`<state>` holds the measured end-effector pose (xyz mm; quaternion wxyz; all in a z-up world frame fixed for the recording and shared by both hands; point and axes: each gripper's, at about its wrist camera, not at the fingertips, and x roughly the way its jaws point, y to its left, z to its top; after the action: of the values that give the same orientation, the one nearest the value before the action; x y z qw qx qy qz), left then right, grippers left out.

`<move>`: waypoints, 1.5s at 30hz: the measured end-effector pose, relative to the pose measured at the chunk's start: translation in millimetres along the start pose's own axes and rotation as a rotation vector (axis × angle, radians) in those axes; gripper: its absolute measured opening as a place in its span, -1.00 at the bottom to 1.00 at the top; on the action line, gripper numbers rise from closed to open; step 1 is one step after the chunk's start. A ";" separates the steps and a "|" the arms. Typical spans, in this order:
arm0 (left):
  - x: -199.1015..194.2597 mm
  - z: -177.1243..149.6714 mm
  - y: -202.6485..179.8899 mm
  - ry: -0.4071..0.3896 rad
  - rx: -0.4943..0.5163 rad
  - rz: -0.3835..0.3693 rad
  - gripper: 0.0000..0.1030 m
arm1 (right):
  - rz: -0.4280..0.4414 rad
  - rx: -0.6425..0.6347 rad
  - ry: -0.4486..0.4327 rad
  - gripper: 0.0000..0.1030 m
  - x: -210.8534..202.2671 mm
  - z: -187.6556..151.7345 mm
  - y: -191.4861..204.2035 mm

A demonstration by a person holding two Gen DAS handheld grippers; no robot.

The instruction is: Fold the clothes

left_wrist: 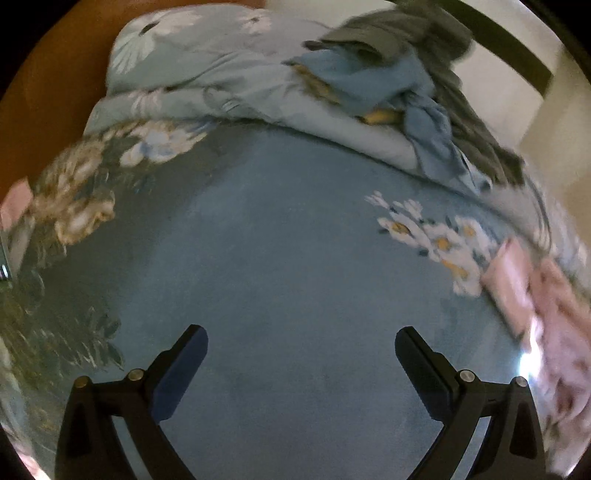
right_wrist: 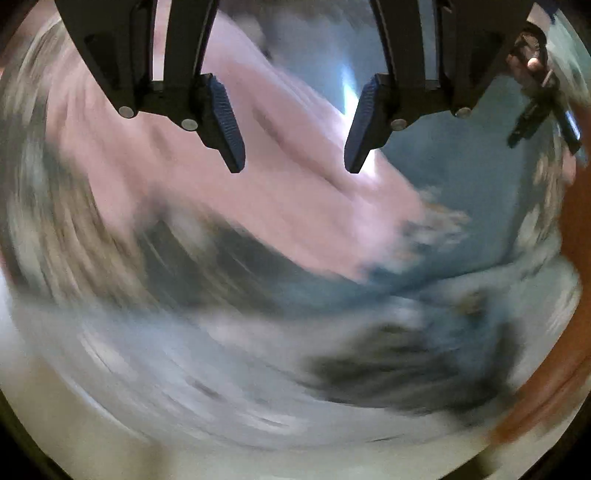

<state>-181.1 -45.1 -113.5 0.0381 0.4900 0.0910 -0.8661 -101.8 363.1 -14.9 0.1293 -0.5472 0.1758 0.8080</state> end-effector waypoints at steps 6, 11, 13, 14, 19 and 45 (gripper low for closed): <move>-23.8 -1.0 -51.5 0.049 0.123 -0.046 1.00 | 0.021 0.277 -0.079 0.11 -30.1 -90.6 -102.7; -41.5 7.8 -104.8 0.066 0.174 -0.100 1.00 | 0.150 0.173 -0.129 0.12 -28.8 -72.6 -74.8; -53.1 8.4 -121.1 0.057 0.184 -0.115 1.00 | 0.154 0.066 -0.114 0.12 -17.4 -58.3 -50.2; -57.1 8.4 -126.3 0.054 0.189 -0.119 1.00 | 0.103 0.019 -0.102 0.12 -7.4 -54.8 -39.6; -80.7 -4.7 -134.7 0.049 0.277 -0.088 1.00 | -0.065 -0.088 -0.066 0.12 27.3 -47.3 -12.1; -169.0 -31.7 4.4 -0.010 -0.053 -0.088 1.00 | 0.625 -0.099 -0.228 -0.98 -86.9 -6.9 195.8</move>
<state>-66.4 -47.1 14.6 0.0133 0.4799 0.1351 -0.8668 -142.7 181.5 91.4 -0.1325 -0.3785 0.2800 0.8722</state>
